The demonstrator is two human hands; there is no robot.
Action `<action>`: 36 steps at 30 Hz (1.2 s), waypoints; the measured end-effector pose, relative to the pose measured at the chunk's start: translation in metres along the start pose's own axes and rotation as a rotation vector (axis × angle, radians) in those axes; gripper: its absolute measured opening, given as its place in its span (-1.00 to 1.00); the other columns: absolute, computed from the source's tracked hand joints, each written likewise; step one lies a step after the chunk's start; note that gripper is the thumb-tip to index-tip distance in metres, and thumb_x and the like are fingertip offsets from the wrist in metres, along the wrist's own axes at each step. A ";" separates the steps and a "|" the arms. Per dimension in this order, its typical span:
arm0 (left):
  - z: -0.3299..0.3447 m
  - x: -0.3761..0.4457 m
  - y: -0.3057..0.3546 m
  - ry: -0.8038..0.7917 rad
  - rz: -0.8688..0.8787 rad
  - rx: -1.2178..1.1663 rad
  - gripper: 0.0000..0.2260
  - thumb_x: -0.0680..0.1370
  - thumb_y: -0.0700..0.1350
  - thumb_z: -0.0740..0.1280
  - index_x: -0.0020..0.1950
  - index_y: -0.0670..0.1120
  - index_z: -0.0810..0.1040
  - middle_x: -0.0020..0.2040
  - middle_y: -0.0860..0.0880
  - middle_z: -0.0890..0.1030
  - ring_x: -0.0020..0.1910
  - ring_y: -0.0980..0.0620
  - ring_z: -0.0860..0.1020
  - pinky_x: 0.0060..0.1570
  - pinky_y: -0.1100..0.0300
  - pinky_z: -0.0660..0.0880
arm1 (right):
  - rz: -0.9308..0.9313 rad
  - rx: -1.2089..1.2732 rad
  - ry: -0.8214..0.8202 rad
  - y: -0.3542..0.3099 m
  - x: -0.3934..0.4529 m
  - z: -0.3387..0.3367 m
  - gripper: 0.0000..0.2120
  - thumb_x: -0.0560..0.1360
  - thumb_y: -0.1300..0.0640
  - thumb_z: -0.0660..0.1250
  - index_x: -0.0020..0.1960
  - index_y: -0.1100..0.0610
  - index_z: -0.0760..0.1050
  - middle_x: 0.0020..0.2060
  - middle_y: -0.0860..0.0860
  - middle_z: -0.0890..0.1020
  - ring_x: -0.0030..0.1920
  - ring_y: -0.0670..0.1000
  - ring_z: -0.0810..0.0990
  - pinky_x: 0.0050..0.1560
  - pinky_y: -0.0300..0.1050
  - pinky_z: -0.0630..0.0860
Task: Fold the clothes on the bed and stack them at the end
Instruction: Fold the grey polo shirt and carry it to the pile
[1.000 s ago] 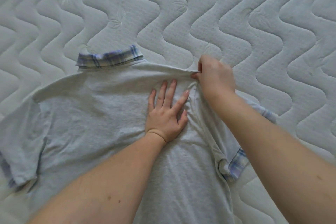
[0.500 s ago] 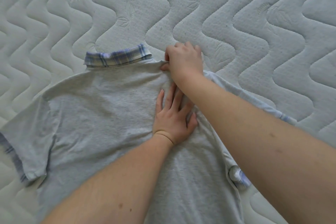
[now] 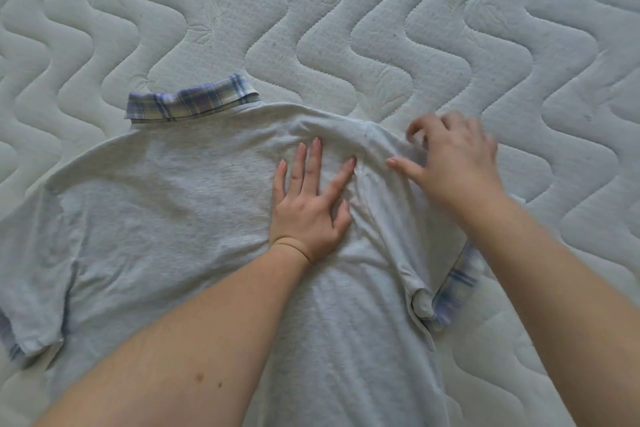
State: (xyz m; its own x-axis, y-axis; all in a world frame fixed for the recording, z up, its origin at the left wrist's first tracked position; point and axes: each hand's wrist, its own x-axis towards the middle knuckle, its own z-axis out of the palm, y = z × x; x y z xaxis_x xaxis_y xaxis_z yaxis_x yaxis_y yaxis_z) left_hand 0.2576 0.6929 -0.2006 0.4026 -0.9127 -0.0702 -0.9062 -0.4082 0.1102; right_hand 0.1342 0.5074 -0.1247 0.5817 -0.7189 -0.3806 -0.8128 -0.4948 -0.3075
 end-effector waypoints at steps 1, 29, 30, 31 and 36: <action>0.001 0.000 0.000 -0.006 -0.002 -0.005 -0.41 0.52 0.16 0.13 0.57 0.21 0.15 0.61 -0.17 0.09 0.59 -0.16 0.05 0.51 -0.20 0.03 | 0.062 -0.039 -0.047 0.016 -0.010 -0.005 -0.48 0.38 -0.38 0.33 0.14 -0.04 0.47 0.11 0.04 0.49 0.21 0.15 0.38 0.17 0.03 0.24; -0.091 0.083 0.015 -0.420 -0.082 -0.295 -0.31 0.57 -0.05 0.27 0.61 0.08 -0.02 0.44 -0.23 0.32 0.37 -0.22 0.38 0.24 -0.02 0.39 | 0.532 0.837 -0.039 0.018 -0.167 0.043 -0.57 0.38 -0.13 0.52 0.13 0.10 0.57 -0.01 -0.01 0.68 0.02 0.00 0.65 0.15 0.04 0.56; -0.094 0.087 0.021 -0.405 -0.072 -0.343 -0.33 0.58 -0.09 0.26 0.61 0.03 0.00 0.37 -0.23 0.41 0.30 -0.22 0.46 0.13 0.04 0.41 | 0.521 0.822 -0.023 0.011 -0.170 0.045 -0.51 0.37 -0.14 0.53 0.17 0.10 0.53 0.03 -0.03 0.66 0.05 0.00 0.62 0.18 0.04 0.54; -0.096 0.090 0.029 -0.391 -0.058 -0.361 -0.37 0.59 -0.09 0.25 0.60 -0.01 0.04 0.29 -0.23 0.49 0.23 -0.22 0.51 0.04 0.08 0.41 | 0.513 0.798 0.002 0.005 -0.172 0.048 -0.46 0.35 -0.15 0.54 0.19 0.08 0.49 0.04 -0.06 0.63 0.06 -0.01 0.60 0.16 0.00 0.53; -0.093 0.092 0.056 -0.455 -0.154 -0.464 -0.67 0.63 -0.07 0.18 0.36 -0.16 0.31 -0.08 -0.17 0.65 -0.19 -0.14 0.63 -0.03 -0.01 0.61 | 0.550 0.769 0.207 -0.021 -0.183 0.059 -0.72 0.42 0.03 0.51 0.02 0.06 0.47 -0.15 -0.07 0.57 -0.03 0.05 0.58 -0.12 -0.18 0.34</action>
State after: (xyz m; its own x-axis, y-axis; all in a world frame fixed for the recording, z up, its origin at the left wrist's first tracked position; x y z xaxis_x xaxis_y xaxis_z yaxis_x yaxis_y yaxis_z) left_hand 0.2561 0.5847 -0.1087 0.3359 -0.7857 -0.5194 -0.6524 -0.5918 0.4734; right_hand 0.0463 0.6781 -0.1001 0.0487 -0.8629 -0.5030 -0.6835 0.3384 -0.6467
